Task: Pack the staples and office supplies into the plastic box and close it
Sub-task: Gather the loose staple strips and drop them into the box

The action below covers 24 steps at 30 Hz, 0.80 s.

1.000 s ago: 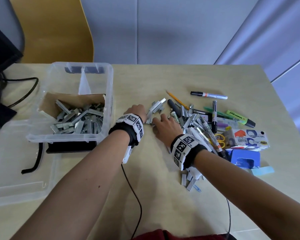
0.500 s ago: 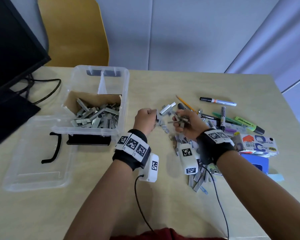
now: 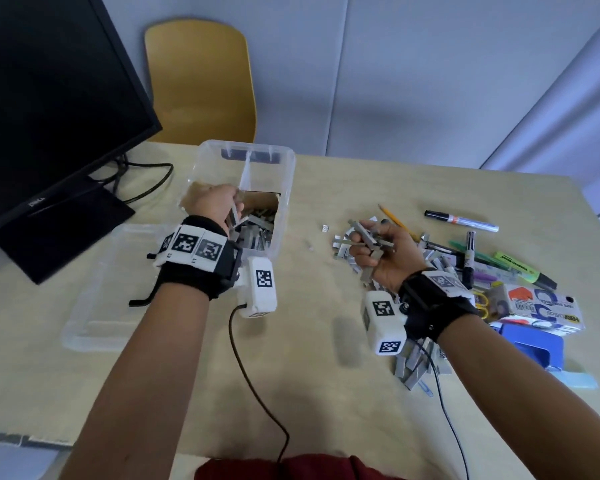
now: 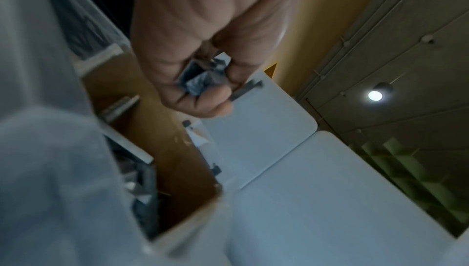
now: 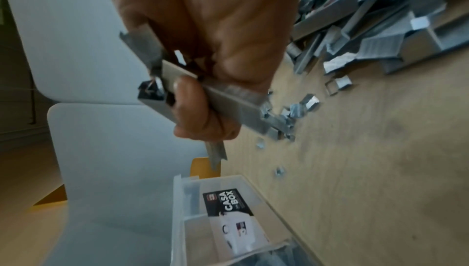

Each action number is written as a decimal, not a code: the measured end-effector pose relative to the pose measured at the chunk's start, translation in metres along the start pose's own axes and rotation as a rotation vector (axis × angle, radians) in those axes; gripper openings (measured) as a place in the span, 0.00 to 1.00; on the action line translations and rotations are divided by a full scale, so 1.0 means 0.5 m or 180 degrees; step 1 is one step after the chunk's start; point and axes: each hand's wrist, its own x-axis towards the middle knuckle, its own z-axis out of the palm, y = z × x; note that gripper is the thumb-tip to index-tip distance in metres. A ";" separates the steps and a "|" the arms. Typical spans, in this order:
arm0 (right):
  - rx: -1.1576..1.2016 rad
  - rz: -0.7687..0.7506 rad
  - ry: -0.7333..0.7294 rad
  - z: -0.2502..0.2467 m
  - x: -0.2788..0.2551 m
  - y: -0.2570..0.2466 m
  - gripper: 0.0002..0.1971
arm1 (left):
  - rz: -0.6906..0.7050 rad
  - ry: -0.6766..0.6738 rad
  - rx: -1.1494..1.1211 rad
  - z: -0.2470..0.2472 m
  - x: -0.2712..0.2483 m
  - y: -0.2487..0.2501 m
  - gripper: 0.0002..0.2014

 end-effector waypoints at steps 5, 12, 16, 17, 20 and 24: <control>-0.0148 0.0094 -0.0321 0.052 0.006 0.009 0.20 | 0.0198 -0.0066 0.0949 -0.001 0.010 -0.001 0.07; -0.0541 0.0137 -0.0349 0.164 0.023 0.000 0.08 | 0.0753 0.0897 0.1555 -0.070 0.025 0.038 0.16; -0.0717 0.0297 -0.0336 0.230 0.050 0.012 0.07 | 0.0494 0.0839 0.1985 -0.118 0.041 -0.006 0.19; -0.0782 0.0353 -0.0305 0.244 0.059 0.018 0.07 | 0.0445 0.0791 0.1967 -0.121 0.040 -0.020 0.18; -0.0989 0.0520 -0.0144 0.273 0.092 0.041 0.09 | 0.0344 0.0948 0.1747 -0.119 0.028 -0.042 0.18; -0.1451 0.0768 0.0136 0.288 0.137 0.086 0.11 | 0.0380 0.0996 0.1344 -0.104 0.020 -0.069 0.14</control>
